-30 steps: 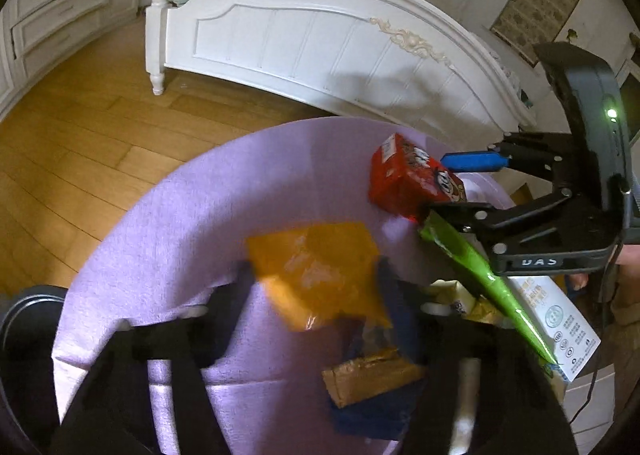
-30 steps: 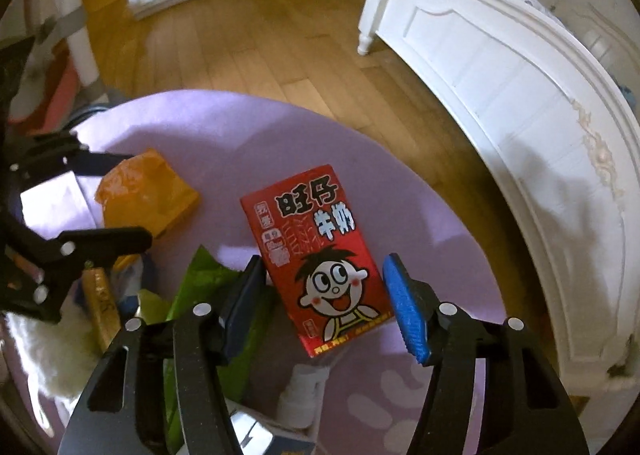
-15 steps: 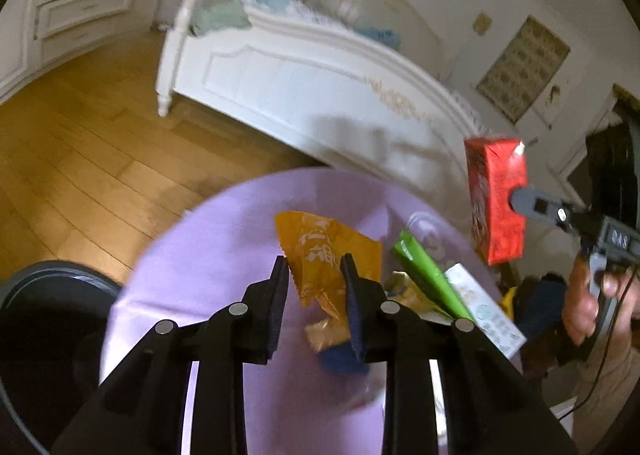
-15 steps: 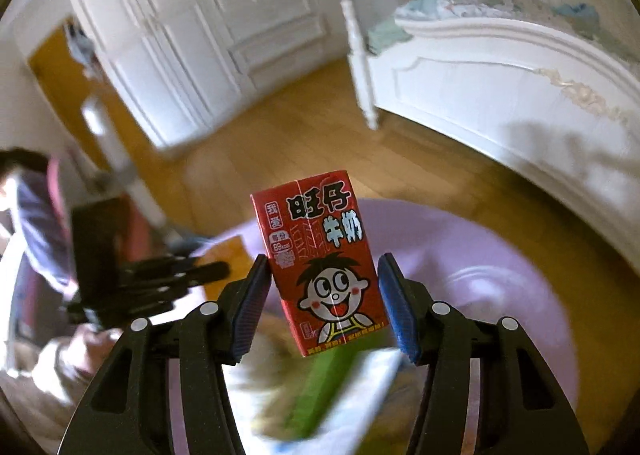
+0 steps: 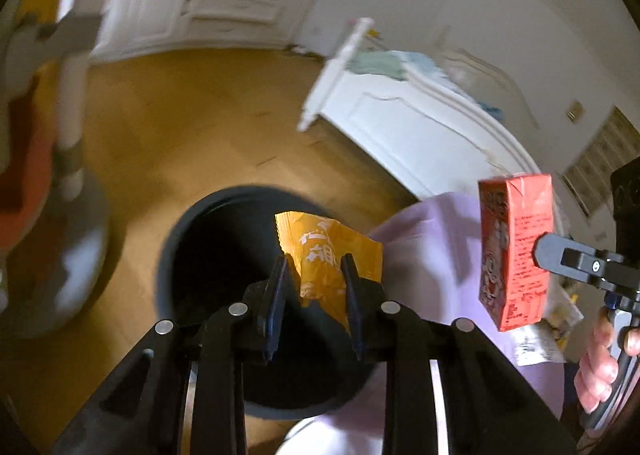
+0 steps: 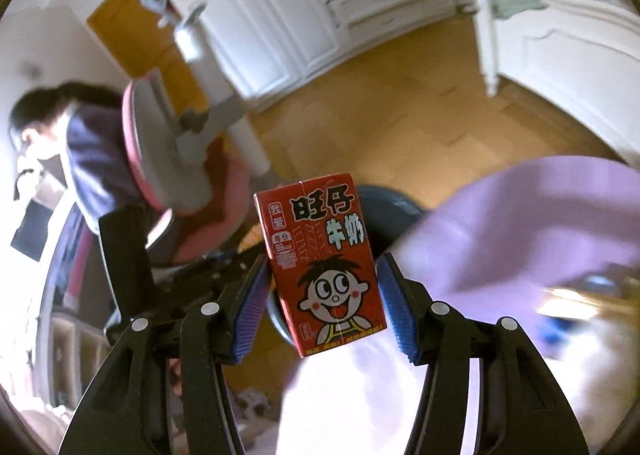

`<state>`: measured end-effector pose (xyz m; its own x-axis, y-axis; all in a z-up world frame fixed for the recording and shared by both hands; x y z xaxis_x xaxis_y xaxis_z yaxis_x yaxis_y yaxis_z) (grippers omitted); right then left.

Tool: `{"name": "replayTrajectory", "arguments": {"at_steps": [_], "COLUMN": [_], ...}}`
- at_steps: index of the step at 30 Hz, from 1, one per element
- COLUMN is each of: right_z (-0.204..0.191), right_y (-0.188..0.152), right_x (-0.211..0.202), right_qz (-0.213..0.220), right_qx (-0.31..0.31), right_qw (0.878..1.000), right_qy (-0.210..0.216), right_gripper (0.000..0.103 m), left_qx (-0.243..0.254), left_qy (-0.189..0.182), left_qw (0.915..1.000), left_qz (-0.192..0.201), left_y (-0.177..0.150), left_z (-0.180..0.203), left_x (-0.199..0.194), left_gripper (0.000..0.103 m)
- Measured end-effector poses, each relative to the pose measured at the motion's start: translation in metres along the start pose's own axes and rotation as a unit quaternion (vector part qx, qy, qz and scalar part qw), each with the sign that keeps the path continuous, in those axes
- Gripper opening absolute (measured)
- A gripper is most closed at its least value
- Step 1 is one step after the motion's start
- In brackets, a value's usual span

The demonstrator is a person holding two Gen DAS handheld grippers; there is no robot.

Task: Collect trash
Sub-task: 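Carry both items over the black bin and open both tools to drop them, then return to the table and grasp the white milk carton with the right tool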

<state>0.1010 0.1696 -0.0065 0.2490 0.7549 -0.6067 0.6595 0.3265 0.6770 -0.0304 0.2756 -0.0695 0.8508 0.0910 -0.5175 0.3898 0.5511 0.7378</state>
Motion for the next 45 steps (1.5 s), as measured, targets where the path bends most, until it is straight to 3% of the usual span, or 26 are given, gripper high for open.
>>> {"name": "replayTrajectory", "arguments": {"at_steps": [9,15,24,28,30,32,36,38,45], "right_z": [-0.019,-0.017,-0.014,-0.011,-0.008,-0.005,0.002,0.008,0.039], "right_y": [-0.03,-0.045,-0.052,-0.048,-0.045,-0.043,-0.04,-0.037,-0.032], "right_x": [0.118,0.144,0.156,0.148,0.142,0.134,0.108,0.089,-0.012], "right_qz": [-0.06,-0.074,-0.069,-0.051,-0.039,-0.03,0.0,0.019,0.117], "right_qx": [-0.025,-0.058,-0.076,-0.071,-0.053,-0.039,-0.013,0.005,0.047], "right_qw": [0.997,0.992,0.99,0.992,0.994,0.996,0.999,0.999,0.991], "right_qy": [-0.05,-0.09,-0.094,-0.091,-0.082,-0.073,-0.053,-0.044,-0.048], "right_gripper": [0.055,0.055,0.056,0.068,0.073,0.073,0.073,0.073,0.073], "left_qx": [-0.029,-0.03,-0.015,-0.016,-0.017,-0.011,0.004,0.01,0.063], "left_qy": [0.012,0.012,0.017,0.03,0.039,0.046,0.059,0.061,-0.018], "left_qw": [0.9991,0.9982,0.9981,0.9977,0.9976,0.9979,0.9976,0.9974,0.9978], "left_qz": [-0.028,-0.05,-0.058,-0.059,-0.056,-0.044,-0.038,-0.037,-0.011], "left_y": [-0.019,-0.034,-0.038,-0.04,-0.038,-0.035,-0.029,-0.027,-0.011], "left_z": [-0.047,-0.062,-0.06,-0.066,-0.066,-0.066,-0.055,-0.049,0.024], "left_x": [0.025,0.05,0.063,0.062,0.059,0.054,0.048,0.046,0.026], "left_gripper": [0.028,0.028,0.031,0.043,0.073,0.085,0.096,0.096,0.096]}}
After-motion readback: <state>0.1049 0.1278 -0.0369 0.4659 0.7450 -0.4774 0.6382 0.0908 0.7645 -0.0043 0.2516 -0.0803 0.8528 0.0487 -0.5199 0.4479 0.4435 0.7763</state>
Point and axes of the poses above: each gripper's, at about its wrist camera, not at the fingertips, and x roughly the way its jaws point, z to its right, y to its top, the point moved 3 cm from there along x, roughly the way its jaws point, and after that the axes turned 14 degrees about z, right-handed, at the moved point
